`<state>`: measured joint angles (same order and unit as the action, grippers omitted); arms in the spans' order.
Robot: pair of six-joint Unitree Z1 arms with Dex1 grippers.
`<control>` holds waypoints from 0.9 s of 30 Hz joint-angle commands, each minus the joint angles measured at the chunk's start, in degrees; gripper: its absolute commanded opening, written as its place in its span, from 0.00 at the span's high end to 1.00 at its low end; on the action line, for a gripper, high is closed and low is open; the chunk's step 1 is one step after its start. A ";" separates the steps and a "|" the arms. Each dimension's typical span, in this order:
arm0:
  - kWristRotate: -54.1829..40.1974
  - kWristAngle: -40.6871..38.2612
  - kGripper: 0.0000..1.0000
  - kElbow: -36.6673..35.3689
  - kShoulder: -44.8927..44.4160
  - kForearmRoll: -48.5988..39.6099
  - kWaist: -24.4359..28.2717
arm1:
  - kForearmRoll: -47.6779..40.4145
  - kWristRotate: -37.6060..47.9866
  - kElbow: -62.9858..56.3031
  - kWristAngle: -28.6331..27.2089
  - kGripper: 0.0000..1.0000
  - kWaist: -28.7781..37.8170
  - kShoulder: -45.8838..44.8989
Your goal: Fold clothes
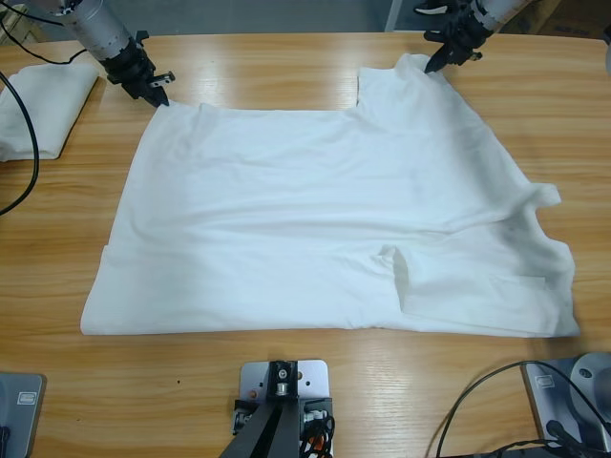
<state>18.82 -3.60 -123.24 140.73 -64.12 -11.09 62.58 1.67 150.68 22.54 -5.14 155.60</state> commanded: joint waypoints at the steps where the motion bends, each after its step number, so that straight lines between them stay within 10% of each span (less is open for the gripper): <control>1: -2.54 0.29 1.00 -0.16 4.64 -0.74 -0.67 | 1.02 -1.62 -1.16 1.51 1.00 -0.47 -0.68; 27: 0.16 1.35 1.00 1.93 -7.49 -3.62 0.98 | 0.65 -7.37 -0.56 7.52 1.00 -2.49 -11.07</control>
<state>18.04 -3.35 -123.31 136.49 -66.46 -10.96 62.56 -4.57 150.55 29.21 -5.73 147.39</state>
